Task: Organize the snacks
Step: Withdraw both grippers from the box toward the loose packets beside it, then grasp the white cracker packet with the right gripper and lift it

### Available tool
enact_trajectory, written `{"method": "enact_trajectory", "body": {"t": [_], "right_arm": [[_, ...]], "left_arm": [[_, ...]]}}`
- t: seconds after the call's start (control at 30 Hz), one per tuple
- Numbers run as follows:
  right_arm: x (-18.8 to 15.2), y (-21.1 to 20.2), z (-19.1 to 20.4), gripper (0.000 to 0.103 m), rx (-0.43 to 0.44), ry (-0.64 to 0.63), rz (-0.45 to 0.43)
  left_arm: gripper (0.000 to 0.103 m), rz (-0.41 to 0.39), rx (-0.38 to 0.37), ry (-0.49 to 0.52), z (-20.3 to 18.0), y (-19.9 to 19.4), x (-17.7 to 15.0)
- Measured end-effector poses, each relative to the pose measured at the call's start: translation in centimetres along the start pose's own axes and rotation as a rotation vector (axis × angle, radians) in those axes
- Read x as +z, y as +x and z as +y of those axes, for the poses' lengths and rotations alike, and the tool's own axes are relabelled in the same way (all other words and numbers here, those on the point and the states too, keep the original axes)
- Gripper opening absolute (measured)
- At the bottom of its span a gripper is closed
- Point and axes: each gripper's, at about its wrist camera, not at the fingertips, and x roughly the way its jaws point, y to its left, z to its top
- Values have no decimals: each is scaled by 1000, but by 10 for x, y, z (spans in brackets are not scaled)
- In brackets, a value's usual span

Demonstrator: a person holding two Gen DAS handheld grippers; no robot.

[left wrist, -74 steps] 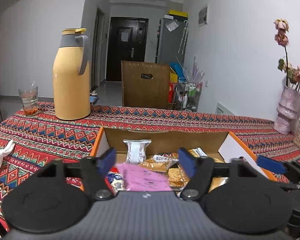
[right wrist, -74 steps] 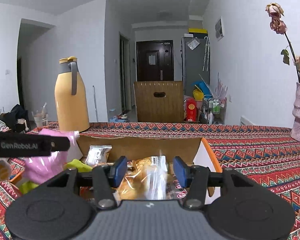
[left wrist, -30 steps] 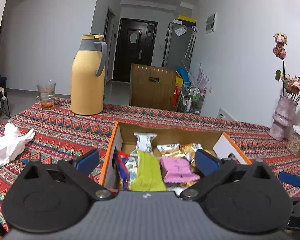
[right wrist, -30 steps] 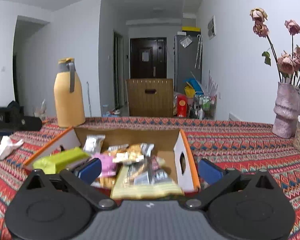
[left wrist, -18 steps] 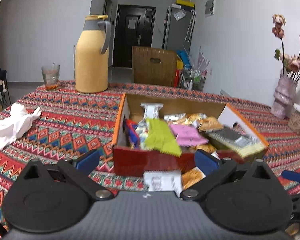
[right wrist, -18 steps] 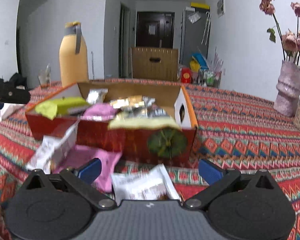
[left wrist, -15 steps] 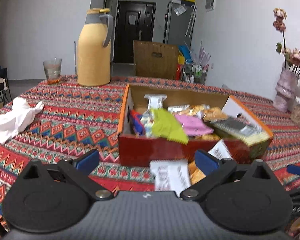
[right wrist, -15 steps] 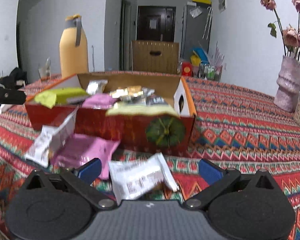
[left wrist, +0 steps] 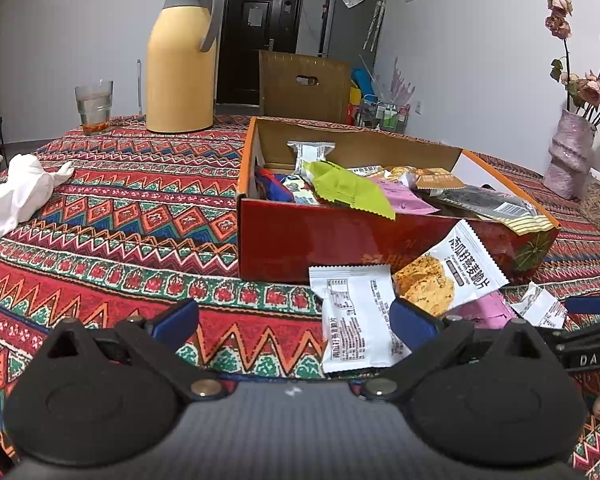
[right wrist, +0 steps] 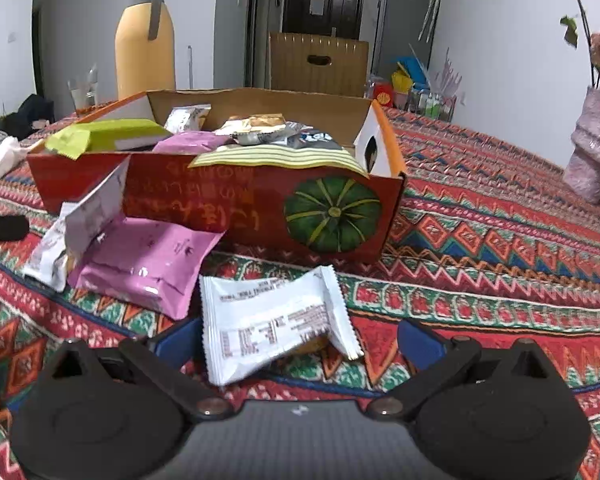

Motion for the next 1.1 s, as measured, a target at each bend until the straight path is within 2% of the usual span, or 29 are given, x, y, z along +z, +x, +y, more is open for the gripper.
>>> {"method": "enact_trajectory", "body": {"t": [0.07,0.37,0.43,0.5,0.7,0.8,1.1], "right_arm": [[2,6,-5,103,29,37,12],[5,9,-6,103,36,35,15],[5,7,-5,96,48,34,6],[4,2,-2,77,61,22,-12],[-1,-9,8,50,79,1,-45],[-5,-15,9,45,78,9,-64],[-18,-42,9,44,28,68,-180]], "left_arm": [[103,1,-3,-5,1,0,0],[103,-1,-7,-18,2,0,0],[103,0,-7,-19,2,0,0],[103,0,-8,-20,2,0,0],[103,0,-7,-20,2,0,0],[103,0,-7,-21,2,0,0],[103,8,5,-19,1,1,0]]}}
